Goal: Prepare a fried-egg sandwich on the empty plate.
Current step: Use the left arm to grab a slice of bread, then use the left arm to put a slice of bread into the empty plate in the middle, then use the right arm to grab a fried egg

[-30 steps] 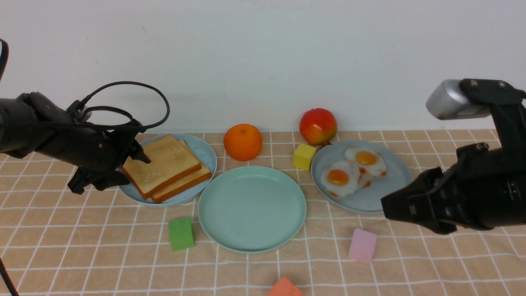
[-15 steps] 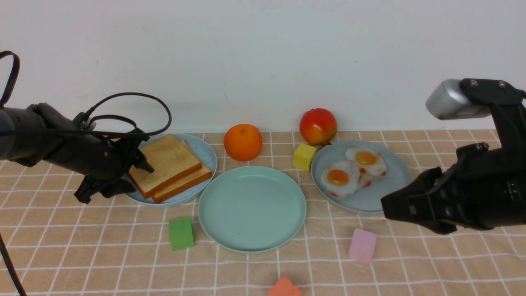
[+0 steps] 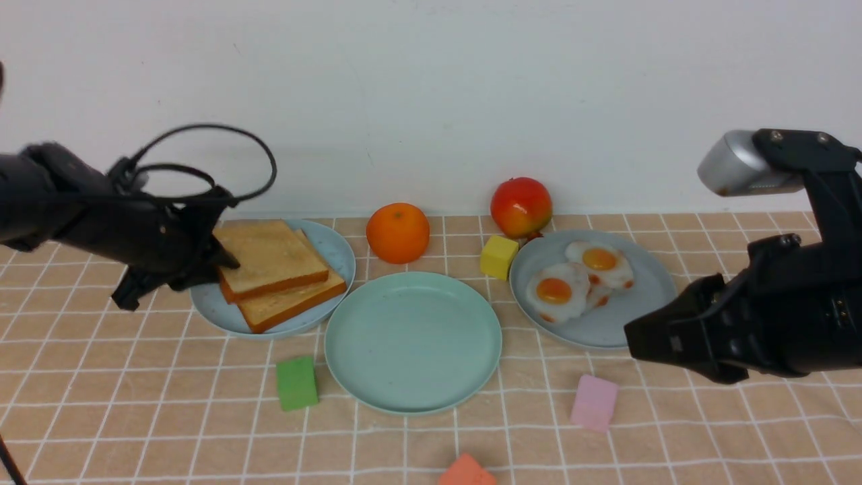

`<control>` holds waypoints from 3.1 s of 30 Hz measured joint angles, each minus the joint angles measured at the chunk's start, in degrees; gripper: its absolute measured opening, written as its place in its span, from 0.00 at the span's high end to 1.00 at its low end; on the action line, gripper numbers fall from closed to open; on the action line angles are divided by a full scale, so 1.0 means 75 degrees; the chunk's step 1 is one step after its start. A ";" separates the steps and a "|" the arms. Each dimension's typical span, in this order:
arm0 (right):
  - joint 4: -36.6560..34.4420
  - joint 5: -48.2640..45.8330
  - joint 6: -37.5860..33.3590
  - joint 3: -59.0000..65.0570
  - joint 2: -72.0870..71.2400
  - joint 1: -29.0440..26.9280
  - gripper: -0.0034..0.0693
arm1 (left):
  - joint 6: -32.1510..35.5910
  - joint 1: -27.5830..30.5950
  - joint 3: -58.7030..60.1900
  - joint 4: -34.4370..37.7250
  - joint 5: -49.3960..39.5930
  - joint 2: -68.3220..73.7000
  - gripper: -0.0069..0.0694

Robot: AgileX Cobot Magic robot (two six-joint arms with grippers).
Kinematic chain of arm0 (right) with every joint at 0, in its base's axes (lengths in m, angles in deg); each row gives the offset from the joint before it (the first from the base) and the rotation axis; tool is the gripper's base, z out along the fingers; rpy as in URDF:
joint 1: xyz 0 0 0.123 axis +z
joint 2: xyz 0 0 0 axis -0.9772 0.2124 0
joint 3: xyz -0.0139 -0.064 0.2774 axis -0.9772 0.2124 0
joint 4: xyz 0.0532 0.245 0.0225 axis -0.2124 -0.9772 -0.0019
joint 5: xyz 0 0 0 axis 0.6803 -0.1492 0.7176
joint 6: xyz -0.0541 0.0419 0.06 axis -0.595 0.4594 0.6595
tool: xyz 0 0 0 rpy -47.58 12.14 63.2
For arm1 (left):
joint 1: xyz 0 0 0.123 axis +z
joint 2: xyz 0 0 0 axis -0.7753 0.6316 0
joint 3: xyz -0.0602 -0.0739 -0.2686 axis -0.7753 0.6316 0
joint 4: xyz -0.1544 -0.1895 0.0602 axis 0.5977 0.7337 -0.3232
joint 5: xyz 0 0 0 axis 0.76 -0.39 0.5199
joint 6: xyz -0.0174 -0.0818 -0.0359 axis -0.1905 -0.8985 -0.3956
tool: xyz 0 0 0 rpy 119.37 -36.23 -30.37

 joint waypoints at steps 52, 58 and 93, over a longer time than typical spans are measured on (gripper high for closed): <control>0.0252 0.0062 0.0007 0.0000 0.0000 0.0000 0.62 | 0.1975 -0.1787 0.0196 0.0366 -0.1972 -0.0803 0.12; 0.0854 0.0256 0.0184 -0.0041 0.0000 -0.0080 0.62 | 0.2065 -0.0852 0.0196 0.0225 -0.3106 -0.2349 0.16; 0.0771 -0.1229 0.1052 -0.4733 0.5542 -0.2179 0.39 | 0.3540 -0.3512 0.2867 -0.1571 -0.2340 -0.6670 0.92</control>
